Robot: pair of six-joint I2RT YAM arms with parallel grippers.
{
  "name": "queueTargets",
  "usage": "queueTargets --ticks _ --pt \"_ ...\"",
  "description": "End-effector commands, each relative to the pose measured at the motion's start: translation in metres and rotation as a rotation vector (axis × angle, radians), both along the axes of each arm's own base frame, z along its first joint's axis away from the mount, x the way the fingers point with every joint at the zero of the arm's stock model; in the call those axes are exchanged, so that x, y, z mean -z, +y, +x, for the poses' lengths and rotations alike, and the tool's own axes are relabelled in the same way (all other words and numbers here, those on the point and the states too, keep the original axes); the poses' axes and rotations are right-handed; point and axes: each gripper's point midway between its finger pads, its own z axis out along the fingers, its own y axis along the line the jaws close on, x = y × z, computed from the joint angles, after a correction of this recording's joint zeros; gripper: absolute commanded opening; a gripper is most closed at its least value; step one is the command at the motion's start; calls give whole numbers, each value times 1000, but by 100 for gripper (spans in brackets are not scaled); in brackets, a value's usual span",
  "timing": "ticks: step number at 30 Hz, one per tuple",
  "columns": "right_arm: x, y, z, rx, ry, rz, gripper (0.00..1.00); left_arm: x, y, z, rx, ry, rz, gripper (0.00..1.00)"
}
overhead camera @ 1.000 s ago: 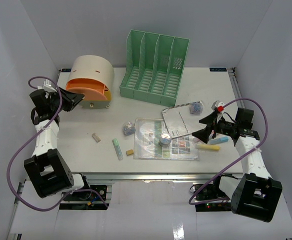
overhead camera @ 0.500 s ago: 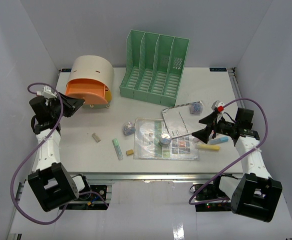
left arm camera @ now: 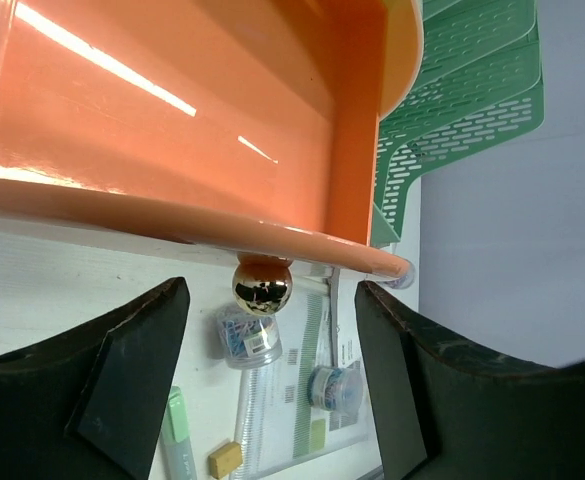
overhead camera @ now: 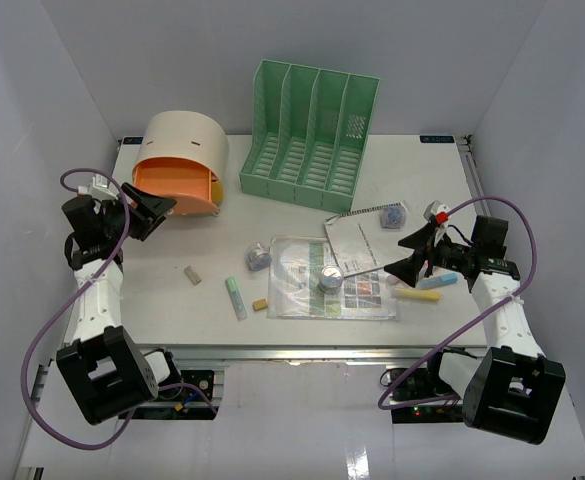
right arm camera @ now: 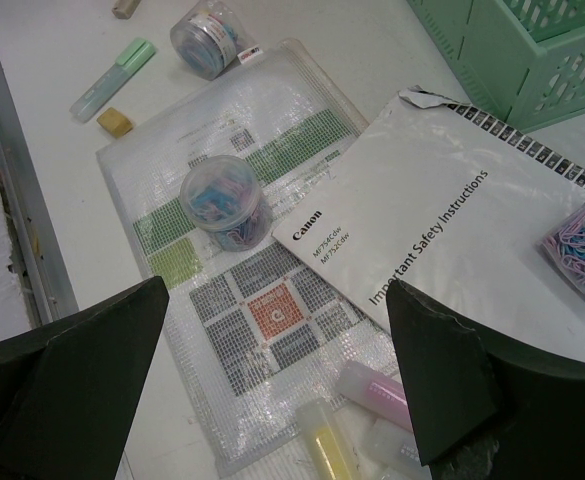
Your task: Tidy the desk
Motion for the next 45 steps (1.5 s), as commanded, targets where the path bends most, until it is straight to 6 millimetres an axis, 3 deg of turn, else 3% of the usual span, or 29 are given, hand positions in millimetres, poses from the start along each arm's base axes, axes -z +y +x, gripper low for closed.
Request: queueTargets --ticks 1,4,7,9,16,24,27,31,35,38,42,45 --pt "-1 2 -4 -17 -14 13 96 -15 -1 -4 13 -49 44 79" --pt "-1 2 -4 -18 -15 13 96 -18 -2 -11 8 -66 75 81" --pt "-1 2 -4 -19 -14 14 96 -17 -4 -25 -5 -85 117 97" --pt "-1 2 -5 -20 -13 15 96 -19 -6 -34 -12 -96 138 97" --pt "-2 2 -5 -21 -16 15 96 5 -14 -62 -24 -58 159 98" --pt "-2 2 -5 -19 -21 12 96 53 -41 -96 -4 63 107 97" --pt "-2 2 -4 -18 -21 11 96 65 -55 -98 -14 127 138 96" --pt "-2 1 -4 -14 -23 7 96 108 -56 -98 -81 320 155 97" --pt "-3 1 -4 -12 -25 6 96 151 -44 -101 -216 509 219 96" --pt "-3 0 -4 -11 -26 7 96 164 -31 -101 -313 564 273 95" --pt "-4 1 -4 -16 -26 11 96 168 -22 -92 -378 558 291 80" --pt "-4 1 -4 -13 -27 9 96 178 -18 -86 -400 585 309 79"
